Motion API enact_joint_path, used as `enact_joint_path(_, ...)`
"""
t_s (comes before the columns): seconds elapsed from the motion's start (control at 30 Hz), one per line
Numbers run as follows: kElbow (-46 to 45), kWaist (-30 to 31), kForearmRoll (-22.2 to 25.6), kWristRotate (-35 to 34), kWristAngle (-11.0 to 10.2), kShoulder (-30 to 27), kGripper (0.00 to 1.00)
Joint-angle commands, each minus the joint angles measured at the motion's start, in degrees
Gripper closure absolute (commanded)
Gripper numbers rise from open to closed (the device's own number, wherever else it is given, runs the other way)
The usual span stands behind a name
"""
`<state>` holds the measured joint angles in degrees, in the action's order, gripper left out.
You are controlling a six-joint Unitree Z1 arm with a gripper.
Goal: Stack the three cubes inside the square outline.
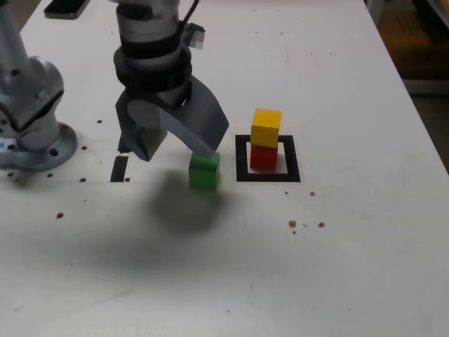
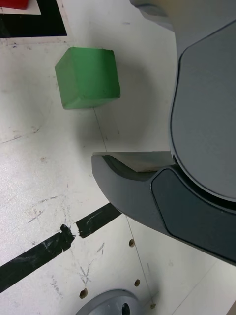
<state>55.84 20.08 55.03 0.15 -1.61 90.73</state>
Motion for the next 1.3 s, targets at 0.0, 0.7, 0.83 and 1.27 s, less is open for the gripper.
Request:
enact_joint_path(0.0,-0.5,-0.1,-0.5,0.3,-0.5,1.1,0.05)
enact_joint_path(0.7,1.3,-1.6,-4.7,3.0,-1.4,10.2,0.06)
enact_joint_path(0.83,1.3,-1.6,-5.2,3.0,-1.3,10.8,0.09)
enact_joint_path(1.27,0.2,-1.6,-6.3,1.8,-1.6,11.3,0.43)
